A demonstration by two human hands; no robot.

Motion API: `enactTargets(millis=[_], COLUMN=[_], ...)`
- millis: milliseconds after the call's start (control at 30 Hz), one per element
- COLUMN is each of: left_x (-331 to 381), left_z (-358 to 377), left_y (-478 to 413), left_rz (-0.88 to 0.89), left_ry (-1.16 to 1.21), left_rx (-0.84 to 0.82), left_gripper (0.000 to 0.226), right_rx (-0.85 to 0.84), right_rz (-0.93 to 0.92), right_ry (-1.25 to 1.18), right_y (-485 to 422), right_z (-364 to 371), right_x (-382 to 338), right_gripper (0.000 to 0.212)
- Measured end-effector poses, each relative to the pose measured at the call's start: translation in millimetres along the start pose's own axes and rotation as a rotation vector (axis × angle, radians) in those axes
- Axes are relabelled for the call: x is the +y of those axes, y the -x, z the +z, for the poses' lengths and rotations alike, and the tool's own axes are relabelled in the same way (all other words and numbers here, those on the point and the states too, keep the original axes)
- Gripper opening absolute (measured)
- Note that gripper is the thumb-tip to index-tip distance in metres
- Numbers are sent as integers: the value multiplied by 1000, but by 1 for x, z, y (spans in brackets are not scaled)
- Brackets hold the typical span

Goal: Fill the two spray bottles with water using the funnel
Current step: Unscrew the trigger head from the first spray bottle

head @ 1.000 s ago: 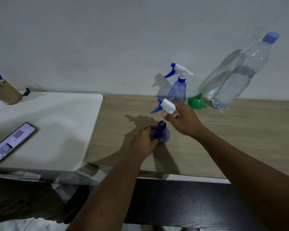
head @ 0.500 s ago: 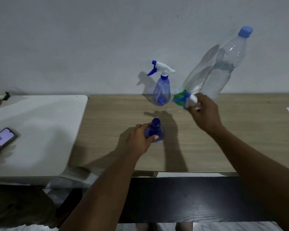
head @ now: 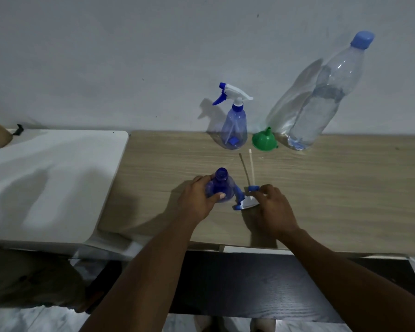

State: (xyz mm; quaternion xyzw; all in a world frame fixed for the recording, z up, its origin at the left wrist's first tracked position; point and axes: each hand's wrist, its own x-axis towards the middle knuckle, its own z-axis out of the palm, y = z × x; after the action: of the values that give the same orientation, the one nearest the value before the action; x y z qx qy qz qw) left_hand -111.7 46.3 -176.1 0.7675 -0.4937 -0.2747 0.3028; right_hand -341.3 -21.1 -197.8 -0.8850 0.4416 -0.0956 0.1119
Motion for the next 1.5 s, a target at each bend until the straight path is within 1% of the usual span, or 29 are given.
enactTargets(millis=[33, 100, 167, 300, 367, 467, 533, 567, 667, 700, 733, 833, 933, 1000, 1067, 1133, 1200, 1233, 1300, 1333, 1367, 1400, 1500], left_x=[0, 1, 1, 1, -3, -7, -9, -11, -14, -13, -13, -11, -11, -11, -10, -7, -4, -3, 0, 0, 1, 1, 3], left_z=[-1, -2, -3, -3, -1, -1, -1, 0, 3, 3, 3, 1, -1, -2, -3, -6, -8, -9, -10, -9, -9, -9, -9], left_y=[0, 0, -3, -4, -4, -6, -7, -7, -6, -5, -6, -7, -7, -6, -6, -6, -6, -5, -3, -2, -2, -2, -1], left_rz=[-3, 0, 1, 2, 12, 23, 20, 11, 9, 10, 11, 11, 1, -1, -3, -6, -5, -6, -13, -17, -20, -22, -24], left_ry=[-2, -8, -21, -30, -36, -58, -59, -48, 7, 6, 5, -3, 2, -6, -6, -20, -27, -25, -15, -10, -10, -13, -20], left_rx=[-3, -2, 3, 6, 17, 33, 32, 26, 15, 9, 7, 7, 1, -3, -14, -29, -34, -33, -36, -35, -33, -31, -31], left_gripper=[57, 56, 58, 56, 55, 55, 56, 57, 59, 59, 60, 60, 61, 60, 60, 59, 58, 58, 58, 58, 58, 58, 56], right_rx=[37, 95, 151, 156, 143, 89, 57, 19, -109, -142, -177, -286, -378, -427, -404, -305, -183, -124, -18, 15, 39, 65, 153], right_rz=[-4, 38, 110, 361, 426, 426, 393, 373, 320, 313, 306, 250, 231, 259, 314, 333, 348, 362, 410, 428, 437, 423, 326], right_ry=[22, -17, -82, -318, -349, -267, -168, -110, 85, 129, 169, 292, 329, 311, 241, 153, -9, -147, -539, -722, -854, -932, -977], right_y=[-5, -25, -54, -122, -149, -179, -194, -200, -207, -205, -202, -188, -176, -170, -166, -165, -166, -166, -160, -153, -145, -136, -107], right_z=[-6, -17, -28, -44, -46, -40, -33, -30, -32, -36, -39, -46, -46, -47, -54, -67, -85, -93, -104, -108, -109, -109, -101], right_x=[0, -2, -5, 5, 15, 27, 35, 40, 47, 47, 47, 46, 52, 54, 52, 45, 31, 22, 1, -12, -24, -36, -67], right_gripper=[51, 42, 40, 51, 60, 72, 72, 69, 52, 50, 53, 70, 82, 83, 84, 85, 82, 81, 78, 75, 71, 66, 55])
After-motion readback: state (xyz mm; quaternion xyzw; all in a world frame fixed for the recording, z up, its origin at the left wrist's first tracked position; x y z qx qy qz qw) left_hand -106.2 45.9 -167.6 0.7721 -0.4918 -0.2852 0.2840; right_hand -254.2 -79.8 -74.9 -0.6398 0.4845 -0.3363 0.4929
